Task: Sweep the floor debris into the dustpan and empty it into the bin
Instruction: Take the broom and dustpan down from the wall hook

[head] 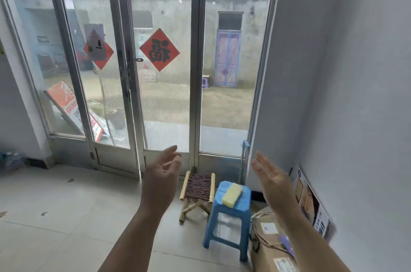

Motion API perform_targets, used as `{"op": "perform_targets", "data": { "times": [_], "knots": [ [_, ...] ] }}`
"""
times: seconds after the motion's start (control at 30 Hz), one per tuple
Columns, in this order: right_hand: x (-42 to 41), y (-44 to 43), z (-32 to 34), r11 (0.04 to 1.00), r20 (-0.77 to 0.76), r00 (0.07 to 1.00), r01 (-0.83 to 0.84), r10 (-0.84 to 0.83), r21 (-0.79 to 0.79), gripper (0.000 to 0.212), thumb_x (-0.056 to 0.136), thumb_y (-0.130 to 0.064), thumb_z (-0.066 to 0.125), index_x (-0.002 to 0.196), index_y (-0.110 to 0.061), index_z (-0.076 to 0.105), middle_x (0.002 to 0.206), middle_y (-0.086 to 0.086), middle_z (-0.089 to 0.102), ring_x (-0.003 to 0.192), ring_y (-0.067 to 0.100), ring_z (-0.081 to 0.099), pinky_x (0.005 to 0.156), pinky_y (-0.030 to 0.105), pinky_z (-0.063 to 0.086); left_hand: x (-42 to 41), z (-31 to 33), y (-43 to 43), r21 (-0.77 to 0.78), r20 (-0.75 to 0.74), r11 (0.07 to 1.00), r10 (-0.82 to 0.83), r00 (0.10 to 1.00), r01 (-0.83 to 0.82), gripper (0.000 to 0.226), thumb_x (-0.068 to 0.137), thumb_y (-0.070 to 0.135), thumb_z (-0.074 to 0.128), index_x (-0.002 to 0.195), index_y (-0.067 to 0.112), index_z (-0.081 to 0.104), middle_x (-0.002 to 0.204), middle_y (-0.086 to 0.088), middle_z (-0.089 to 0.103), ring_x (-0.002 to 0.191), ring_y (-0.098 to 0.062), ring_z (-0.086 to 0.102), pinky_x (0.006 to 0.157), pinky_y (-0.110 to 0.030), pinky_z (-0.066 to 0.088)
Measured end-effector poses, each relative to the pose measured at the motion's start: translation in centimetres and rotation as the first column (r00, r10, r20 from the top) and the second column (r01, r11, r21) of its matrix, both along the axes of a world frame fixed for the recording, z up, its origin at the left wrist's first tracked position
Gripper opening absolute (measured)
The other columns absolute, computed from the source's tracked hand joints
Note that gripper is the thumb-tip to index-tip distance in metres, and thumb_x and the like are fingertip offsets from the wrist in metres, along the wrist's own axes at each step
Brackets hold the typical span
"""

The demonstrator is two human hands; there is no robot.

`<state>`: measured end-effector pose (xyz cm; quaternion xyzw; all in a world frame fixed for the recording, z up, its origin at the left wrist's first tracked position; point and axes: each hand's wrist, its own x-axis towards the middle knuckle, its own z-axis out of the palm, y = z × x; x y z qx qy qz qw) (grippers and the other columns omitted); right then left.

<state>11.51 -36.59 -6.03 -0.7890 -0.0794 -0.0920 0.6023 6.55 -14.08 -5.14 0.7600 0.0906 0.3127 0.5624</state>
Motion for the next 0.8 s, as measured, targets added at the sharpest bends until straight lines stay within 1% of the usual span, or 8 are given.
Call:
{"op": "perform_targets", "data": {
  "times": [0.07, 0.17, 0.3, 0.4, 0.53, 0.6, 0.67, 0.8],
  "knots": [
    [-0.2, -2.5, -0.8, 0.998, -0.015, 0.998, 0.06, -0.06, 0.01, 0.048, 0.095, -0.034, 0.054, 0.14, -0.022, 0.049, 0.138, -0.01, 0.051, 0.127, 0.01, 0.048, 0.094, 0.009, 0.034, 1.0, -1.0, -2.5, -0.018, -0.02, 0.998, -0.064, 0.998, 0.063, 0.033, 0.095, 0.015, 0.056, 0.127, 0.018, 0.061, 0.112, 0.0, 0.07, 0.103, -0.014, 0.066, 0.075, -0.011, 0.047],
    [-0.7, -6.1, -2.0, 0.989, -0.041, 0.989, 0.146, -0.145, 0.015, 0.048, 0.095, -0.037, 0.053, 0.141, -0.025, 0.048, 0.143, -0.009, 0.05, 0.129, 0.009, 0.046, 0.101, 0.02, 0.035, 2.5, -2.1, -6.3, -0.049, -0.061, 0.985, -0.171, 0.983, 0.168, 0.033, 0.096, 0.014, 0.055, 0.128, 0.015, 0.061, 0.117, -0.003, 0.069, 0.103, -0.015, 0.065, 0.073, -0.009, 0.045],
    [-1.7, -10.8, -2.7, 0.959, -0.063, 0.959, 0.279, -0.276, 0.039, 0.044, 0.096, -0.031, 0.054, 0.139, -0.022, 0.051, 0.14, -0.008, 0.052, 0.125, 0.006, 0.048, 0.101, 0.02, 0.037, 4.4, -2.8, -11.4, -0.093, -0.105, 0.945, -0.322, 0.941, 0.313, 0.032, 0.095, 0.014, 0.055, 0.127, 0.016, 0.062, 0.117, -0.005, 0.069, 0.105, -0.02, 0.067, 0.09, -0.035, 0.055],
    [-2.8, -14.1, -2.8, 0.929, -0.077, 0.929, 0.366, -0.362, 0.048, 0.042, 0.096, -0.027, 0.054, 0.137, -0.019, 0.053, 0.136, -0.008, 0.056, 0.122, 0.006, 0.053, 0.094, 0.012, 0.04, 5.9, -2.8, -15.3, -0.093, -0.121, 0.895, -0.445, 0.887, 0.436, 0.031, 0.095, 0.014, 0.056, 0.125, 0.013, 0.063, 0.115, -0.003, 0.07, 0.104, -0.018, 0.067, 0.092, -0.032, 0.053],
    [-4.4, -17.9, -2.8, 0.853, -0.086, 0.855, 0.517, -0.512, 0.067, 0.04, 0.094, -0.026, 0.058, 0.133, -0.016, 0.057, 0.132, -0.009, 0.06, 0.115, -0.002, 0.055, 0.097, 0.012, 0.041, 7.8, -2.8, -20.4, -0.102, -0.141, 0.788, -0.616, 0.775, 0.607, 0.031, 0.094, 0.014, 0.057, 0.124, 0.012, 0.064, 0.114, -0.005, 0.071, 0.104, -0.017, 0.068, 0.093, -0.03, 0.052],
    [-5.3, -19.3, -2.5, 0.805, -0.08, 0.806, 0.591, -0.586, 0.057, 0.04, 0.094, -0.027, 0.059, 0.133, -0.016, 0.058, 0.13, -0.01, 0.06, 0.103, -0.016, 0.054, 0.082, -0.002, 0.04, 8.7, -2.8, -22.7, -0.12, -0.147, 0.725, -0.689, 0.71, 0.678, 0.029, 0.094, 0.013, 0.057, 0.122, 0.013, 0.066, 0.111, -0.002, 0.072, 0.101, -0.013, 0.068, 0.095, -0.032, 0.052],
    [-6.2, -20.6, -2.5, 0.742, -0.08, 0.744, 0.668, -0.664, 0.058, 0.039, 0.094, -0.027, 0.059, 0.132, -0.017, 0.06, 0.126, -0.011, 0.061, 0.093, -0.024, 0.051, 0.072, -0.006, 0.039, 9.5, -2.7, -24.8, -0.144, -0.16, 0.655, -0.756, 0.635, 0.742, 0.027, 0.094, 0.013, 0.057, 0.118, 0.016, 0.068, 0.104, 0.003, 0.074, 0.098, -0.009, 0.068, 0.095, -0.032, 0.052],
    [-8.4, -21.8, -2.1, 0.586, -0.096, 0.592, 0.806, -0.8, 0.083, 0.037, 0.093, -0.027, 0.06, 0.129, -0.02, 0.062, 0.127, -0.007, 0.064, 0.106, -0.008, 0.057, 0.078, 0.001, 0.04, 10.7, -2.1, -28.3, -0.15, -0.192, 0.493, -0.865, 0.464, 0.857, 0.025, 0.093, 0.014, 0.058, 0.115, 0.02, 0.068, 0.097, 0.008, 0.074, 0.097, -0.009, 0.069, 0.094, -0.032, 0.052]
  ]
}}
